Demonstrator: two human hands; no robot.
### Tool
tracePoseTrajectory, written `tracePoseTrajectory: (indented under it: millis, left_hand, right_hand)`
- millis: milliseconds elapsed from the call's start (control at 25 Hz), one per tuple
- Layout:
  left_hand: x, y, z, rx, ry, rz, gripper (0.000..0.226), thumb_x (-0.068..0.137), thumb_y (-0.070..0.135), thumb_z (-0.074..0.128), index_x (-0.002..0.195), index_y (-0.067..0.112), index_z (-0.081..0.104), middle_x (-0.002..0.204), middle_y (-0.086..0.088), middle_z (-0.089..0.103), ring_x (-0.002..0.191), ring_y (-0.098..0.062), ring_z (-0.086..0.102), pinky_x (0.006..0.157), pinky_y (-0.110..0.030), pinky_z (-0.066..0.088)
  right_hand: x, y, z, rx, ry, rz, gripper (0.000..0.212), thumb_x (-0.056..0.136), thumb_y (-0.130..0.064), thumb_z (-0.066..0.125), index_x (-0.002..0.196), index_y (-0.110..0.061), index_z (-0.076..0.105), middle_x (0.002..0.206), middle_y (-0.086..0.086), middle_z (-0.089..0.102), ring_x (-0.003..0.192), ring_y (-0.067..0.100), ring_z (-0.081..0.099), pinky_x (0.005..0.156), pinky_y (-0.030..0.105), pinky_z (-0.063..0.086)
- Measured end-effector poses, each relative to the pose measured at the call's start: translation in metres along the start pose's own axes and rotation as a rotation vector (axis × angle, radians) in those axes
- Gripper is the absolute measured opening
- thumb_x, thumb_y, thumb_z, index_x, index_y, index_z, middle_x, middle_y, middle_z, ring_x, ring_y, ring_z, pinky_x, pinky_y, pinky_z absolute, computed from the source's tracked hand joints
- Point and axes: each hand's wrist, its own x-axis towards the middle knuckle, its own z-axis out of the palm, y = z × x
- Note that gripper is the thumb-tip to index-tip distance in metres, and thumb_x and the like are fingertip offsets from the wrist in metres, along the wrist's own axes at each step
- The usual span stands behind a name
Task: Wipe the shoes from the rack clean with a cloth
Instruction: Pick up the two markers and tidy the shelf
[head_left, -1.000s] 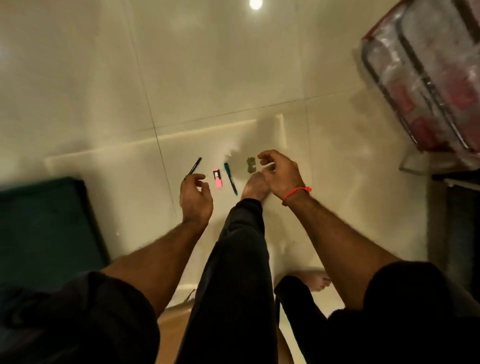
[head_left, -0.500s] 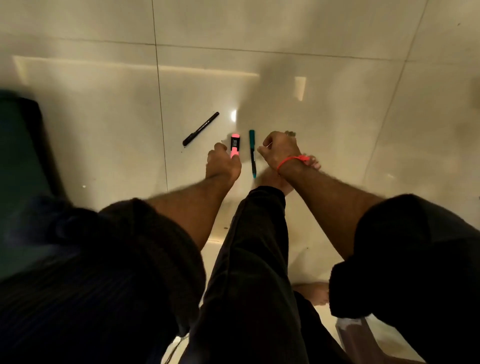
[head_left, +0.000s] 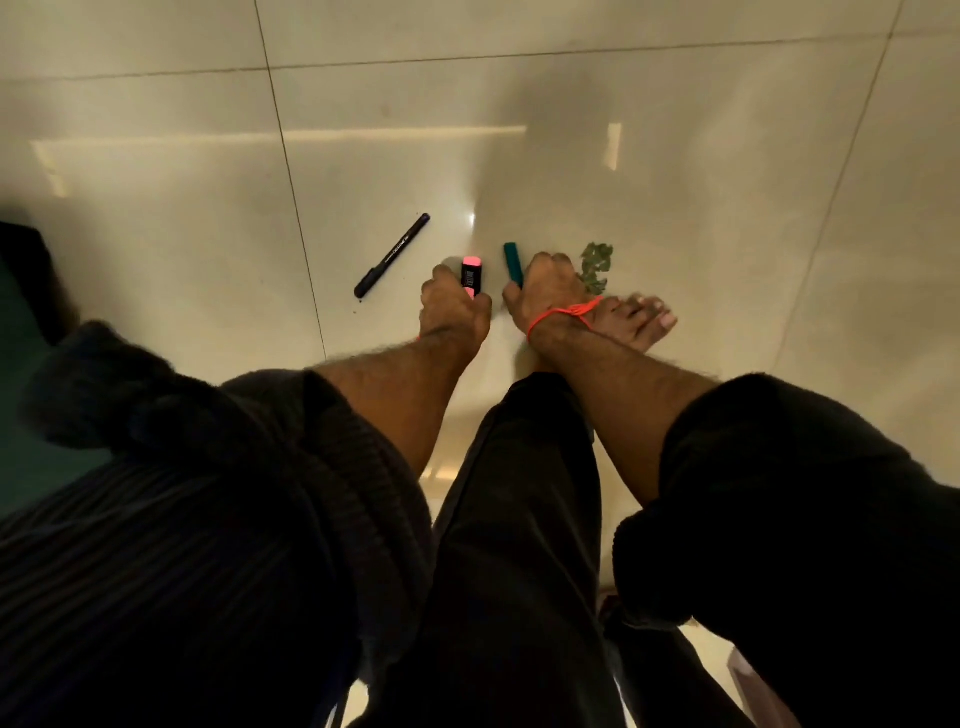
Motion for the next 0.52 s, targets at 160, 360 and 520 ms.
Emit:
tracePoseTrajectory:
  millis: [160, 360, 520]
  left_hand:
    - [-0.035, 0.034, -0.021, -0.056, 0.045, 0.139, 0.036, 0.095, 0.024, 0.07, 0.121, 0.005, 0.054, 0.111, -0.009, 0.065, 0.094, -0.021, 0.059, 0.075, -0.026, 0.042]
    - [-0.144, 0.124, -0.044, 0.02, -0.002, 0.531, 0.032, 0.093, 0.031, 0.071, 0.114, 0.011, 0.059, 0.098, 0.002, 0.062, 0.083, -0.014, 0.06, 0.071, -0.028, 0.044]
    - [-0.236, 0.186, -0.033, 0.021, -0.051, 0.713, 0.026, 0.092, 0.03, 0.071, 0.11, 0.015, 0.059, 0.097, 0.001, 0.066, 0.079, -0.012, 0.064, 0.072, -0.031, 0.056]
  right_hand:
    - [-0.031, 0.014, -0.04, 0.521, 0.157, 0.101, 0.014, 0.086, -0.026, 0.066, 0.091, -0.016, 0.06, 0.087, 0.001, 0.065, 0.085, 0.023, 0.062, 0.077, 0.032, 0.05]
    - [-0.114, 0.069, -0.148, 0.909, 0.354, 0.12, 0.012, 0.088, -0.02, 0.07, 0.089, -0.016, 0.059, 0.08, 0.002, 0.067, 0.077, 0.022, 0.067, 0.07, 0.022, 0.055]
    - [-0.196, 0.125, -0.211, 1.164, 0.482, 0.143, 0.011, 0.084, -0.029, 0.07, 0.084, -0.029, 0.059, 0.082, 0.006, 0.073, 0.076, 0.025, 0.072, 0.075, 0.049, 0.06]
